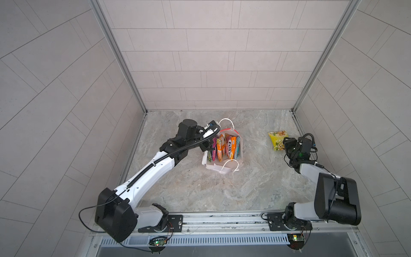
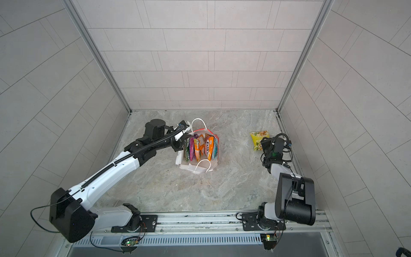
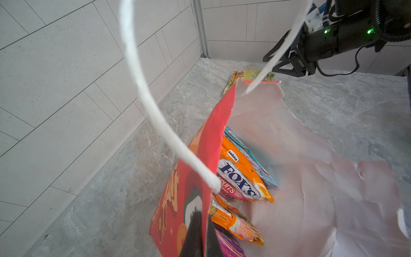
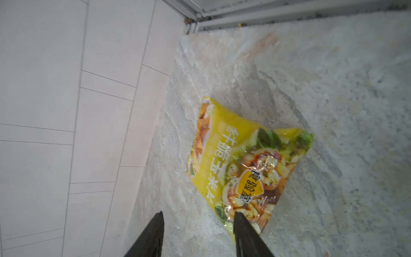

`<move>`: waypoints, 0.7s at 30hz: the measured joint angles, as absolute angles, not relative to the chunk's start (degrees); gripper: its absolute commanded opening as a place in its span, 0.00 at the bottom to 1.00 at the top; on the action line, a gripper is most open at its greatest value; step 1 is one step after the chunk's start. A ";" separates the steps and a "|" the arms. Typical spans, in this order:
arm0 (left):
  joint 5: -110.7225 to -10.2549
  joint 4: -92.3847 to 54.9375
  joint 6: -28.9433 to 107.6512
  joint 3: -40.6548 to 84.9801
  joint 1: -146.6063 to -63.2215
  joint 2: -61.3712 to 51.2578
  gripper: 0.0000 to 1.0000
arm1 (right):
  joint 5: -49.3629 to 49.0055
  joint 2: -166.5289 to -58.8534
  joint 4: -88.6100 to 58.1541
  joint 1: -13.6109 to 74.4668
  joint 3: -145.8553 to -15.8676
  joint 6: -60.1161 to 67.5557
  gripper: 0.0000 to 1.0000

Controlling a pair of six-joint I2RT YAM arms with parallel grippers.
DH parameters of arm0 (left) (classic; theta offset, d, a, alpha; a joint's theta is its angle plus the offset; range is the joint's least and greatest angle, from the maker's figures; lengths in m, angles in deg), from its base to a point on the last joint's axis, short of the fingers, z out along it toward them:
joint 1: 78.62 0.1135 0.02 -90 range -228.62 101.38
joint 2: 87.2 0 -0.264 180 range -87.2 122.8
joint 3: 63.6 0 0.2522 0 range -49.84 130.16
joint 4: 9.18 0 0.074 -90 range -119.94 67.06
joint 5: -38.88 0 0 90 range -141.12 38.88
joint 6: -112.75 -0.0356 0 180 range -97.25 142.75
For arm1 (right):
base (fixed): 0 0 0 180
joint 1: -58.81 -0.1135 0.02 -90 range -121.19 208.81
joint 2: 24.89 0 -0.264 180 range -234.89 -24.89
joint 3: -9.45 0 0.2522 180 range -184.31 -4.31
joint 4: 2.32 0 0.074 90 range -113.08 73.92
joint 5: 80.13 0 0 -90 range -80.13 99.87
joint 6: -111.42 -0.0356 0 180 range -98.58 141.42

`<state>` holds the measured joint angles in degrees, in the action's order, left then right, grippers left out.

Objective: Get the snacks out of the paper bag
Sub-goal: 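Open the right gripper to release the yellow packet and lift away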

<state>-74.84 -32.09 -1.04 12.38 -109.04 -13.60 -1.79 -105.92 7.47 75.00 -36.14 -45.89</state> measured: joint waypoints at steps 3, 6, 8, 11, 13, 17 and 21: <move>-74.82 -32.00 -1.04 12.38 -109.04 -13.60 0.00 | -2.75 -110.19 6.75 75.00 -36.27 -45.89 0.51; -74.82 -31.92 -1.04 12.38 -109.04 -13.57 0.00 | -4.21 -114.62 6.75 75.00 -37.56 -46.04 0.51; -74.82 -31.85 -1.04 12.38 -109.04 -13.55 0.00 | -4.69 -116.72 7.08 75.00 -38.39 -46.22 0.51; -74.80 -31.81 -1.04 12.38 -109.04 -13.51 0.00 | -4.76 -118.80 7.91 75.00 -39.14 -46.61 0.51; -74.73 -31.81 -1.04 12.38 -109.04 -13.51 0.00 | -4.65 -119.83 8.35 75.00 -40.27 -46.98 0.51; -74.60 -31.74 -1.04 12.38 -109.04 -13.51 0.00 | -4.13 -122.65 10.84 75.00 -42.26 -48.36 0.48; -74.43 -31.70 -1.07 12.38 -109.04 -13.49 0.00 | -3.99 -125.71 14.03 75.00 -43.44 -50.26 0.48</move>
